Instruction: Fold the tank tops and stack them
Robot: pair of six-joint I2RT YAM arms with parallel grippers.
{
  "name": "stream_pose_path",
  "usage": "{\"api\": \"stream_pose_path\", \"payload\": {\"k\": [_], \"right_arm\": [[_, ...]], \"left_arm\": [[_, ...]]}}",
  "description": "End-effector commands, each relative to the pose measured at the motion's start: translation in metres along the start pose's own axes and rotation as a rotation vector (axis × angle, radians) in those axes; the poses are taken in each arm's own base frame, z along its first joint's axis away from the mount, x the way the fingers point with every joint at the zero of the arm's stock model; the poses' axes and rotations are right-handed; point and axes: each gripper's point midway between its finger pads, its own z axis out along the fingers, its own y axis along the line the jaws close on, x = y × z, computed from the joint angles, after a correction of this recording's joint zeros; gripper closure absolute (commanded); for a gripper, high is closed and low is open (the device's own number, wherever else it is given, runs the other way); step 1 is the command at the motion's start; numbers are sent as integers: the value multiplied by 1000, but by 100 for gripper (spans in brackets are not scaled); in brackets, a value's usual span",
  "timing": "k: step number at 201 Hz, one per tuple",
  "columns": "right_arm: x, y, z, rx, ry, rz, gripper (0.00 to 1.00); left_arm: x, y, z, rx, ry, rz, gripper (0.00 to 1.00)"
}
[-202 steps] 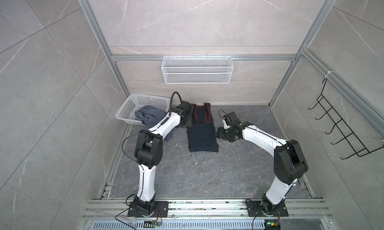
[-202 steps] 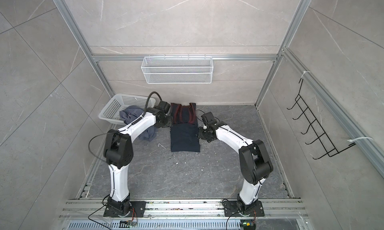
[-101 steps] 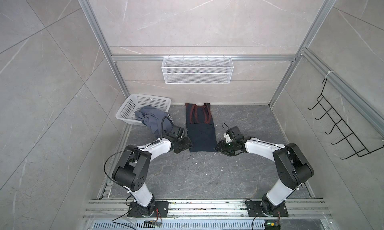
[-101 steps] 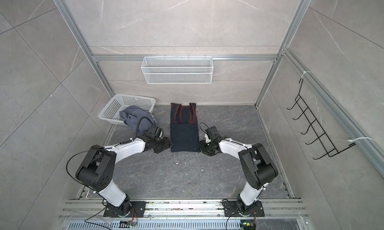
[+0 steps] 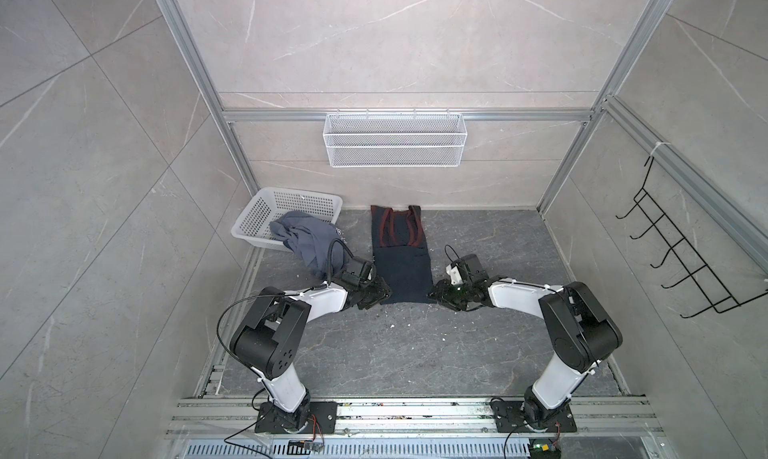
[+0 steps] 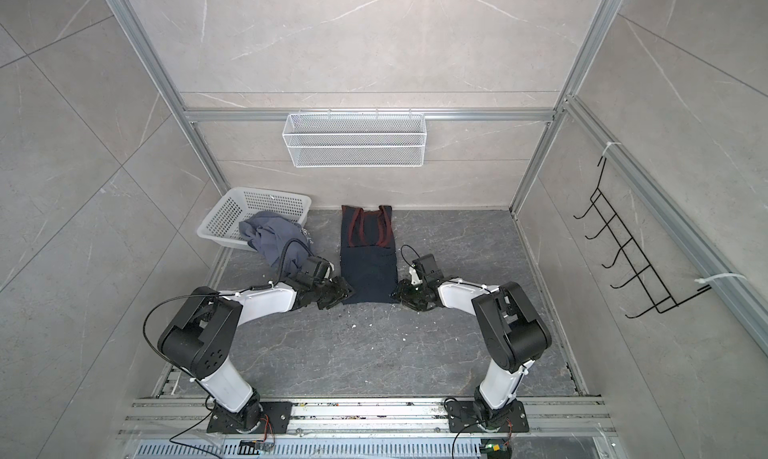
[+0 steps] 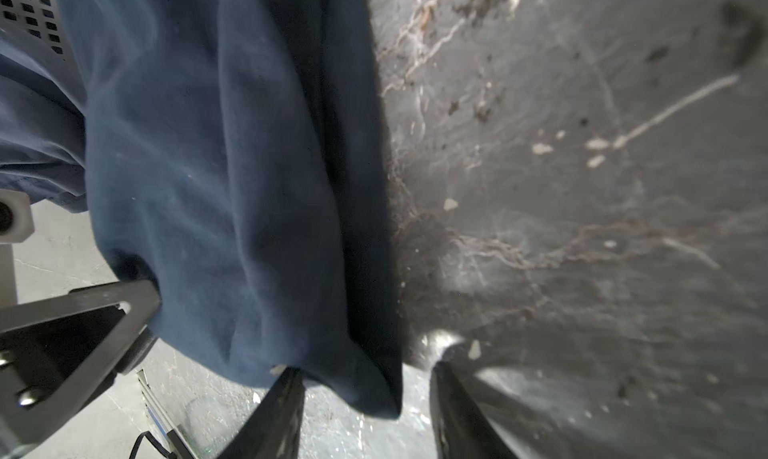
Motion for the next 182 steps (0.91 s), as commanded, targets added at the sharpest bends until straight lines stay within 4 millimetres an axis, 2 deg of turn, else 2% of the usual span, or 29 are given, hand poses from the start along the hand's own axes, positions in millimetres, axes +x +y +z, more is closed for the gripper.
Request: {"api": "stream_pose_path", "payload": {"k": [1, 53, 71, 96, 135, 182], "right_arm": [[1, -5, 10, 4, 10, 10, 53], [4, -7, 15, -7, 28, 10, 64], [8, -5, 13, -21, 41, 5, 74], [13, -7, 5, -12, 34, 1, 83], [24, -13, -2, -6, 39, 17, 96], [48, -18, -26, 6, 32, 30, 100]], "left_arm": [[7, 2, 4, 11, 17, -12, 57], [13, 8, 4, 13, 26, -21, 67], [15, 10, 3, 11, 25, -21, 69], [16, 10, -1, 11, 21, -21, 74], [18, 5, -6, 22, 22, -13, 90], [38, 5, -25, -25, 22, 14, 100]]}}
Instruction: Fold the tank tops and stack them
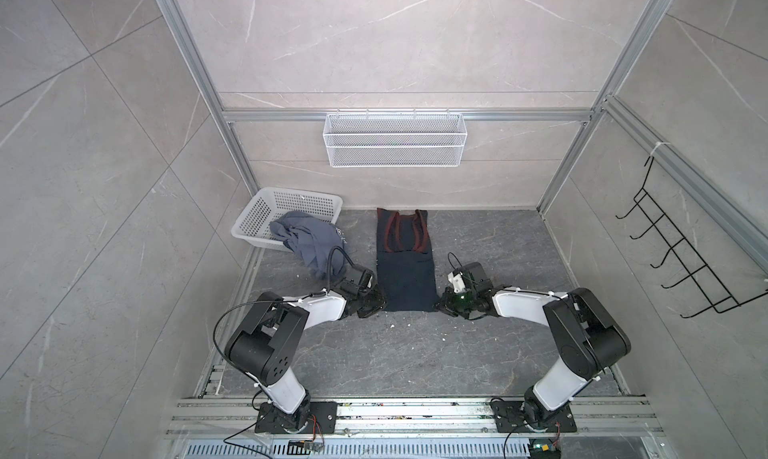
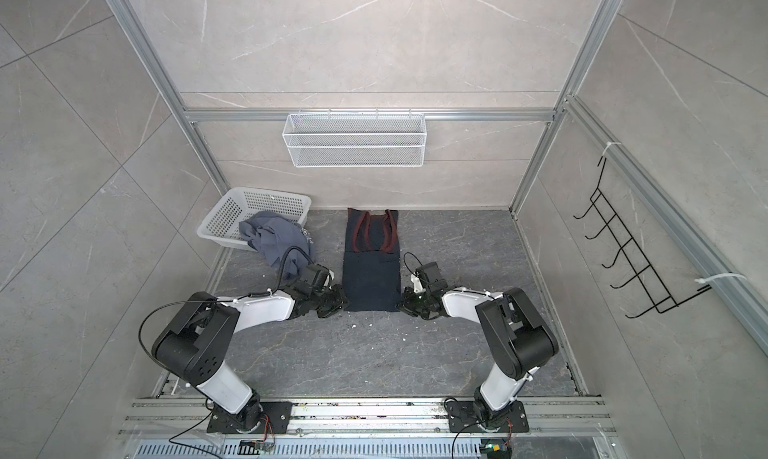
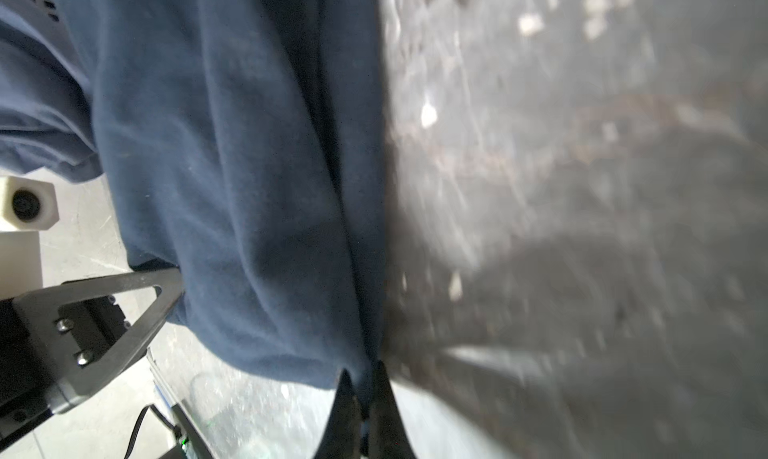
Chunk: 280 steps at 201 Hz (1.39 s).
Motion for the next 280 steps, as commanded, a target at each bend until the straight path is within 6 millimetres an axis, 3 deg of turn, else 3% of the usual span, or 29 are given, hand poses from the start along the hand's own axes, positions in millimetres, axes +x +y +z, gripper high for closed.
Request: {"api": "stream_pose_path", "payload": {"k": [1, 37, 56, 82, 106, 126, 147, 180, 229, 280], "right_arm": [[19, -7, -15, 37, 9, 23, 100], [50, 5, -42, 67, 3, -25, 100], [57, 15, -62, 63, -26, -34, 100], [50, 34, -90, 32, -89, -44, 100], [36, 61, -112, -3, -139, -74, 100], [20, 85, -126, -30, -177, -97, 100], [0, 103, -133, -21, -215, -114, 100], [-38, 121, -126, -14, -226, -108, 100], [-103, 121, -104, -4, -246, -77, 100], [-160, 119, -75, -8, -269, -64, 100]], "left_arm": [[11, 0, -18, -40, -12, 16, 100], [39, -16, -47, -72, -26, 37, 100], [47, -29, -67, -73, -56, 32, 100], [42, -49, -93, -33, -102, 10, 100], [30, -80, -112, 26, -128, 25, 100], [14, -103, -122, 45, -155, 57, 100], [-11, -113, -124, 37, -187, 52, 99], [-55, -122, -113, 90, -185, -18, 98], [-126, -125, -86, 119, -193, -76, 96], [-176, -128, -60, 124, -191, -95, 97]]}}
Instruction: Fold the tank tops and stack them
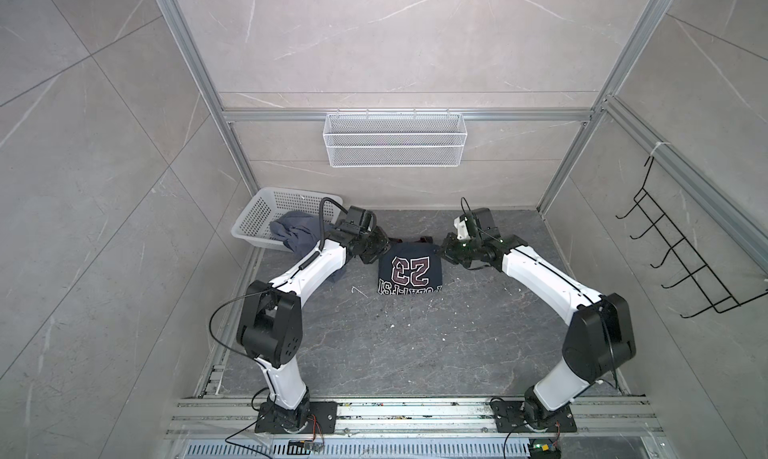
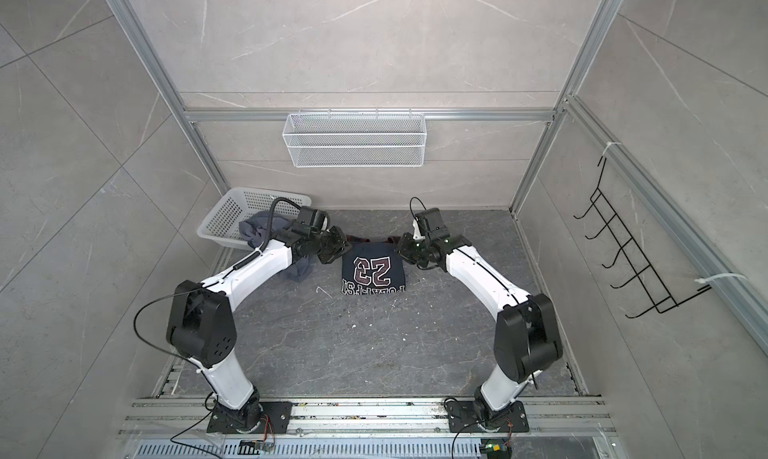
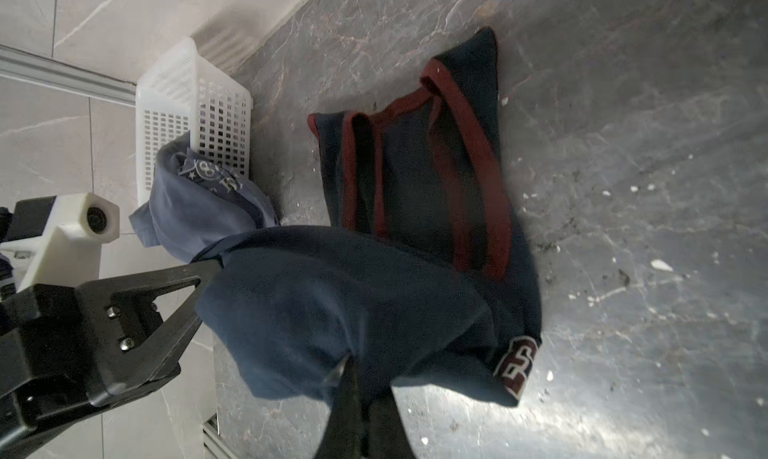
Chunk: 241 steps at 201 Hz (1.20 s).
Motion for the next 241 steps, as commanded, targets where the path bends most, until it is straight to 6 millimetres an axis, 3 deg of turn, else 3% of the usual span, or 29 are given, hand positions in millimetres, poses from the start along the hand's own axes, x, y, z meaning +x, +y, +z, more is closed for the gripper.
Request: {"api": "stream_pose_path", "payload": {"k": [1, 56, 121, 135, 137, 147, 162, 178, 197, 218, 239, 241], "right_arm": [[-22, 3, 14, -10, -21, -21, 100], [-65, -5, 51, 15, -50, -16, 100], [-97, -21, 80, 45, -75, -3, 100], [-102, -25, 89, 46, -73, 2, 100], [-102, -26, 90, 47, -71, 3, 100], [-106, -29, 95, 50, -75, 2, 100], [-112, -36, 102, 76, -79, 7, 85], [-119, -43, 105, 104, -87, 9, 64], [-123, -41, 100, 118, -90, -14, 50], [-126, -45, 86, 173, -116, -42, 44], [-115, -40, 82, 193, -115, -103, 43], [-113, -39, 82, 195, -113, -114, 43]], "left_arm": [[-26, -18, 1, 52, -34, 35, 97], [-73, -19, 36, 74, -56, 30, 97], [-112, -33, 76, 165, -58, 76, 93], [-118, -38, 81, 183, -59, 83, 87], [-116, -28, 93, 166, -46, 75, 86], [-119, -22, 103, 157, -41, 68, 74], [-123, -20, 110, 156, -40, 61, 63], [-130, -20, 110, 147, -48, 76, 53], [-138, -20, 95, 111, -72, 115, 41], [-145, -19, 71, 42, -125, 198, 26], [-139, -6, 69, -5, -120, 274, 25], [-140, -15, 59, 8, -134, 287, 25]]}}
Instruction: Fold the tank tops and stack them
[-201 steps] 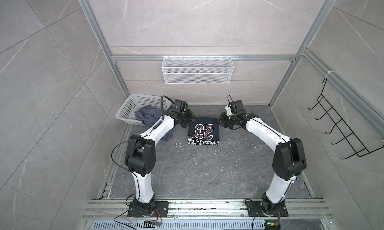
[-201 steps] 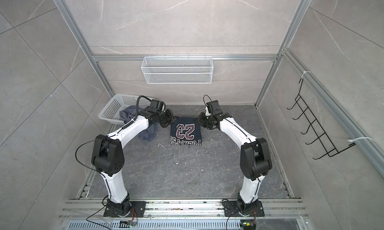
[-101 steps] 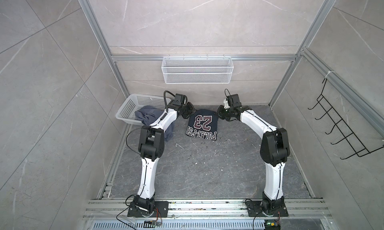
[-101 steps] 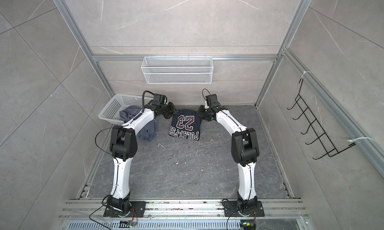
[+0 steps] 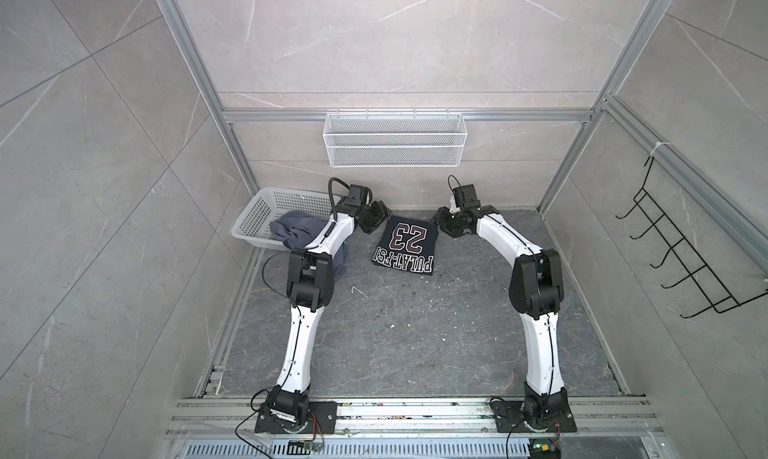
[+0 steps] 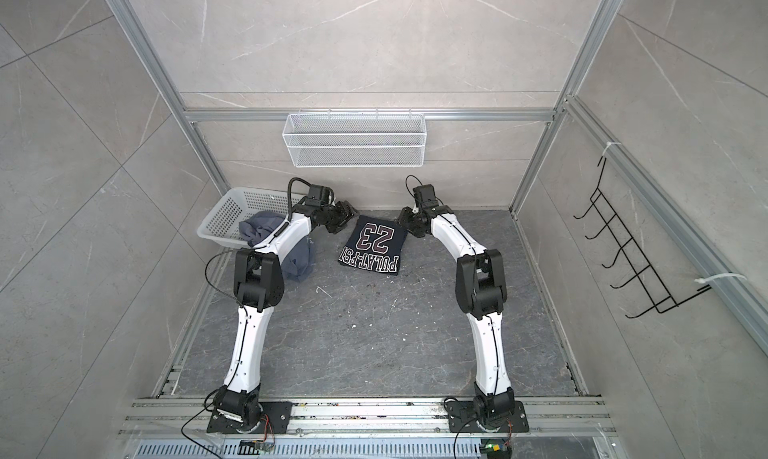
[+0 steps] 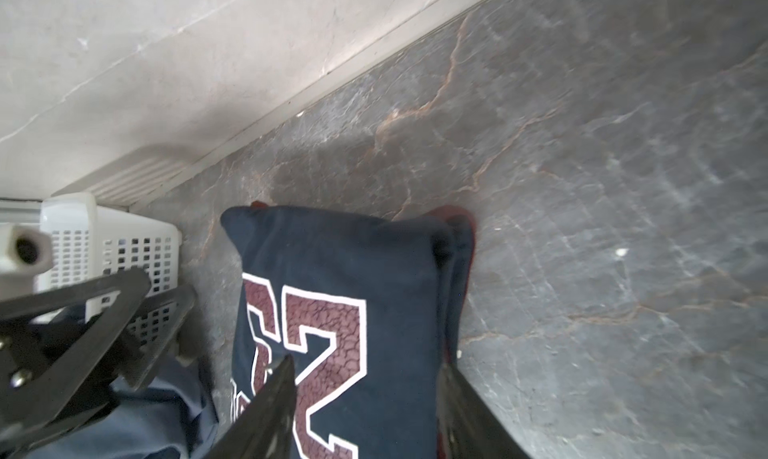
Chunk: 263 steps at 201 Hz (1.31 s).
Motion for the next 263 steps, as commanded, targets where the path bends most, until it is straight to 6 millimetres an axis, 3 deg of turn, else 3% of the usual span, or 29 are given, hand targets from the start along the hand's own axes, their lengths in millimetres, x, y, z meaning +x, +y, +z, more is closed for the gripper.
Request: {"api": "stream_pose_path", "payload": {"k": [1, 28, 32, 45, 93, 124, 138, 155, 177, 212, 237, 263], "right_arm": [[5, 10, -22, 43, -24, -103, 43], [28, 30, -10, 81, -12, -243, 44], [29, 31, -7, 88, -10, -252, 45], [37, 32, 7, 86, 12, -264, 45], [37, 22, 40, 120, 36, -243, 47], [34, 18, 52, 121, 34, -241, 47], [33, 12, 58, 136, 40, -233, 48], [33, -5, 64, 183, 57, -204, 48], [34, -26, 71, 227, 80, -167, 49], [34, -41, 73, 255, 89, -146, 49], [31, -43, 71, 251, 91, -136, 49], [22, -34, 52, 242, 74, -156, 47]], "left_arm": [[-16, -26, -49, -7, -72, 165, 25], [-3, -21, -36, 9, -27, 223, 29], [5, -12, -22, 7, 3, 219, 30], [15, -14, -7, 46, 36, 231, 34], [23, -41, 32, 202, 56, 249, 38], [25, -46, 58, 263, 70, 243, 40], [23, -40, 66, 252, 59, 234, 40], [18, -16, 74, 159, 30, 215, 42], [10, 19, 77, 24, 3, 173, 49], [1, 42, 65, -116, -44, 175, 51], [-5, 34, 55, -108, -60, 189, 50], [-11, 12, 33, -90, -62, 210, 43]]}}
